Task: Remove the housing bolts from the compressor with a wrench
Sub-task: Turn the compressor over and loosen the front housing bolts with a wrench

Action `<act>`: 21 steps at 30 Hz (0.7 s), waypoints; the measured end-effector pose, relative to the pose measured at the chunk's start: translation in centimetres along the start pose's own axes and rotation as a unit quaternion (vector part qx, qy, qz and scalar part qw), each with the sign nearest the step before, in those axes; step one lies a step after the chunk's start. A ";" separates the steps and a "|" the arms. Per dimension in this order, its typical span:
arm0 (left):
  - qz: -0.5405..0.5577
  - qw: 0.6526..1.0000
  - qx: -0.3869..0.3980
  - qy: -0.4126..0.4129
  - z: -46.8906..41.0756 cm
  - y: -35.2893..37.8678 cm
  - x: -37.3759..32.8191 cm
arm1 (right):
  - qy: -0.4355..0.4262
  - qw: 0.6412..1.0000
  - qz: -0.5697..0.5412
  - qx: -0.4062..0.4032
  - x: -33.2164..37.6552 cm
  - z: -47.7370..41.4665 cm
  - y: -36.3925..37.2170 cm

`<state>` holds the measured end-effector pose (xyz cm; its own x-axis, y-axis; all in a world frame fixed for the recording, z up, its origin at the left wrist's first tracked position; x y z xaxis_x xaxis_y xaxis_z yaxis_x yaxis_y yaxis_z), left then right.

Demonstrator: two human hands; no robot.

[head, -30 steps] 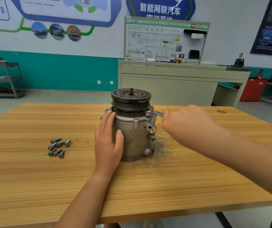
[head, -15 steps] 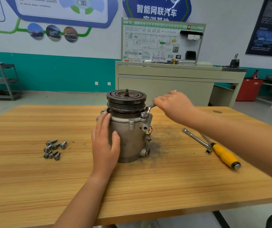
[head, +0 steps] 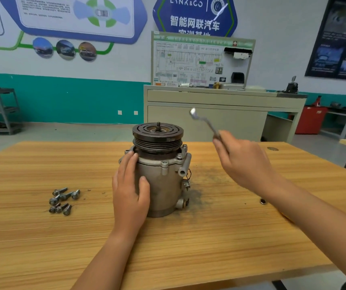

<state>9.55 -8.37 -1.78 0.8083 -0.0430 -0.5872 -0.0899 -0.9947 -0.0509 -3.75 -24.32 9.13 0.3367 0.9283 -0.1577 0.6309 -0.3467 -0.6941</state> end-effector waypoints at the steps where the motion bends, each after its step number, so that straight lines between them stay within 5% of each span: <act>1: -0.002 1.000 -0.001 0.001 0.0 0.0 0.0 | -0.004 0.998 0.037 0.044 0.3 0.7 0.2; 6: 0.002 1.000 -0.004 0.003 -0.1 0.0 0.0 | -0.054 0.963 0.223 0.138 1.1 1.8 0.5; 21: 0.011 1.000 0.005 -0.010 -0.1 0.0 -0.1 | -0.127 0.899 0.295 0.297 7.2 1.7 -0.5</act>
<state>9.52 -8.41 -1.64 0.7947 -0.0626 -0.6038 -0.1134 -0.9925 -0.0464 -2.77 -17.24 7.14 0.2728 0.6336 -0.7240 -0.1150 -0.7257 -0.6784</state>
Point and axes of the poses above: each hand's wrist, its own z-axis away from the middle knuckle, its own y-axis out of the palm, x = y × z, the point moved 6 cm from there along -z, towards the middle knuckle, and after that the axes turned 11 degrees about z, right-handed, at the moved point
